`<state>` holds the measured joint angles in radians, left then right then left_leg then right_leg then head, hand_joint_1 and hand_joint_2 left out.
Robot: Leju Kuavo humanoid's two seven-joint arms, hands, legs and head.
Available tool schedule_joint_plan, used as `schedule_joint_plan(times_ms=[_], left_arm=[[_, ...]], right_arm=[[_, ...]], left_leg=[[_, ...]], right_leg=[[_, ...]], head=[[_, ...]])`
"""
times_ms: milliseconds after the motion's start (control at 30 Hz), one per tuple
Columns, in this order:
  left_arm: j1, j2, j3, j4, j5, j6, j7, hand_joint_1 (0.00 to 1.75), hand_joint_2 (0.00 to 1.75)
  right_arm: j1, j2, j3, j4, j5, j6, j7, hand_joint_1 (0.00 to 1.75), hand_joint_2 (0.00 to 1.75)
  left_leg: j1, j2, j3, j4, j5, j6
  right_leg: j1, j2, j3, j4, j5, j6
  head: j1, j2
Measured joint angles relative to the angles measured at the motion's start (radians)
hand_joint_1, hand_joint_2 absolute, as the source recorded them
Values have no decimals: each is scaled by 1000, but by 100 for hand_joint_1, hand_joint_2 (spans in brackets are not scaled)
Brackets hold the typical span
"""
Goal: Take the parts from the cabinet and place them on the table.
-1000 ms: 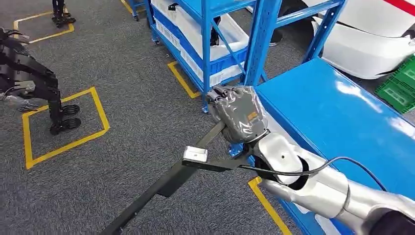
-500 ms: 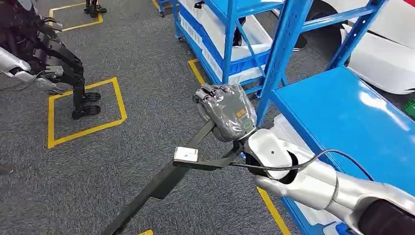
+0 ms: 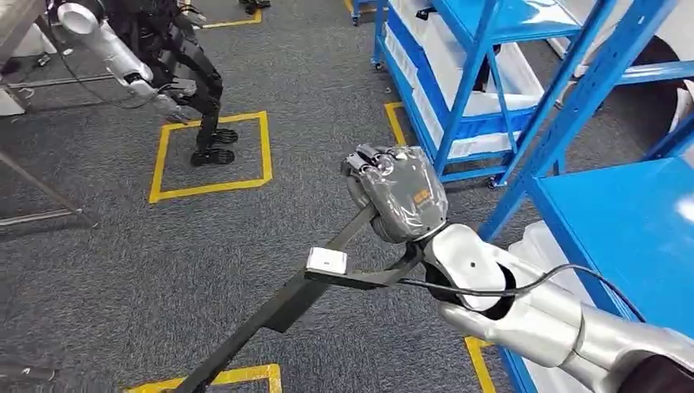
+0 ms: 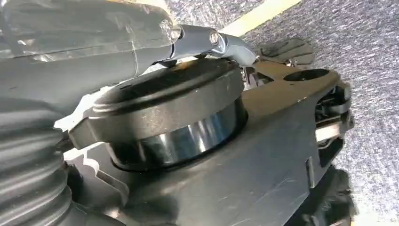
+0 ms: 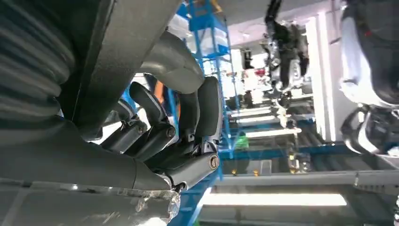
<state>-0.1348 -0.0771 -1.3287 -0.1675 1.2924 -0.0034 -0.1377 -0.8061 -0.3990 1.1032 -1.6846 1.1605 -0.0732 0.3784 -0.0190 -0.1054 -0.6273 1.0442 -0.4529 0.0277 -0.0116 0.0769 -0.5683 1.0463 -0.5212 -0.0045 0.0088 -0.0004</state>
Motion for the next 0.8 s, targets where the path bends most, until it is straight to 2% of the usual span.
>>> schedule_joint_plan(times_ms=[67, 100, 133, 167, 200, 267, 300, 333, 367, 400, 433, 467, 500, 533, 600, 633, 667, 700, 733, 800], left_arm=[[0, 0, 0, 0, -1, 1, 0, 0, 175], [0, 1, 0, 0, -1, 1, 0, 0, 175], [1, 0, 0, 0, -1, 2, 0, 0, 175], [1, 0, 0, 0, -1, 2, 2, 0, 175], [0, 0, 0, 0, -1, 3, 2, 0, 175], [0, 1, 0, 0, -1, 3, 1, 0, 175], [-2, 1, 0, 0, -1, 3, 1, 0, 175], [-1, 1, 0, 0, -1, 3, 1, 0, 175], [1, 1, 0, 0, -1, 5, 2, 0, 175], [1, 2, 0, 1, -1, 6, 4, 0, 175], [6, 2, 0, 1, 0, 7, 8, 0, 175], [12, 2, 0, 1, 4, 11, 9, 0, 175], [12, 3, 0, 1, 7, 20, 9, 0, 175], [13, 3, 0, 1, 7, 31, 9, 0, 175], [14, 3, 0, 0, 8, 42, 9, 0, 175], [15, 1, 0, 0, 8, 46, 9, 0, 175], [14, -1, 0, 0, 8, 50, 9, 0, 175], [12, -1, 0, 0, 8, 52, 9, 0, 175], [11, -1, 0, 0, 8, 52, 9, 0, 175], [10, -2, 0, -1, 8, 53, 11, 0, 175]], right_arm=[[0, 1, 0, 0, 0, 0, -1, 175, 175], [0, 1, 0, 0, 0, 0, -1, 175, 175], [-3, 2, 0, 0, 1, 0, 0, 175, 175], [-4, 3, 0, -1, 1, 0, -2, 175, 175], [-5, 3, 0, -1, 0, 0, -2, 175, 175], [-2, 3, 0, -2, 1, 1, -2, 175, 175], [-2, 3, 0, -2, 1, 1, -2, 175, 175], [-2, 3, 0, -1, 1, 1, -2, 175, 175], [-2, 3, 0, -2, 1, 0, -2, 175, 175], [-3, 3, 0, -2, 1, 0, -2, 175, 175], [-4, 4, 0, -2, 1, 0, -2, 175, 175], [-4, 4, 0, -2, 1, 0, -2, 175, 175], [-5, 3, 0, -2, 1, 1, -2, 175, 175], [-4, 3, 0, -2, 1, 2, -2, 175, 175], [-3, 3, 0, -3, 1, 4, -2, 175, 175], [-3, 3, 0, -3, 1, 4, -2, 175, 175], [-2, 2, -1, -4, 1, 4, -1, 175, 175], [-2, 0, -1, -4, 2, 4, -1, 175, 175], [0, 0, -1, -4, 3, 4, -1, 175, 175], [6, -1, -1, -4, 5, 3, -1, 175, 175]], left_leg=[[5, -19, -3, -6, 8, -13], [-2, -36, -6, -6, 12, -20], [-3, -2, -7, 10, -4, -21], [-6, 51, -23, 48, -40, -28], [-4, 70, -48, 112, -82, -35], [-1, 79, -98, 252, -148, -44], [0, 79, -104, 286, -155, -47], [2, 80, -87, 270, -140, -49], [5, 83, -50, 212, -108, -51], [8, 95, 0, 126, -68, -53], [11, 121, 43, 41, -33, -54], [4, 162, 57, 4, -41, -53], [-2, 159, 57, -18, -40, -38], [-4, 153, 49, -15, -41, -26], [-7, 130, 46, -20, -35, -15], [1, 123, 50, -29, -28, -6], [1, 115, 49, -29, -26, 0], [2, 109, 49, -29, -25, 7], [1, 104, 49, -29, -25, 9], [-1, 89, 48, -28, -24, 11]], right_leg=[[5, -20, 0, -1, 3, -3], [-4, -36, 3, -13, 10, -12], [-6, -53, 5, -18, 16, -17], [-5, -63, 5, -22, 19, -22], [-3, -78, 4, -22, 19, -25], [-2, -107, 2, -22, 19, -25], [-2, -122, 1, -22, 19, -25], [-2, -136, 1, -21, 19, -25], [-2, -149, 1, -21, 19, -24], [-2, -159, 1, -20, 18, -23], [-2, -167, 2, -19, 16, -20], [4, -173, -2, -18, 15, -17], [7, -183, -6, -12, 14, -11], [7, -190, -9, -13, 17, -6], [7, -215, -7, -12, 15, 1], [1, -194, -8, -5, 1, 11], [-2, -136, -18, 25, -22, 14], [-1, -106, -44, 84, -58, 13], [-2, -94, -68, 136, -83, 12], [-1, -84, -120, 247, -124, 12]], head=[[-5, 0], [-3, 0], [-3, 0], [-22, 0], [-28, 0], [-33, 0], [-37, 0], [-43, 0], [-48, 0], [-51, 0], [-52, 0], [-56, 0], [-58, 0], [-52, 0], [-43, 0], [-43, 0], [-40, 0], [-33, 0], [-24, 0], [-17, 0]])
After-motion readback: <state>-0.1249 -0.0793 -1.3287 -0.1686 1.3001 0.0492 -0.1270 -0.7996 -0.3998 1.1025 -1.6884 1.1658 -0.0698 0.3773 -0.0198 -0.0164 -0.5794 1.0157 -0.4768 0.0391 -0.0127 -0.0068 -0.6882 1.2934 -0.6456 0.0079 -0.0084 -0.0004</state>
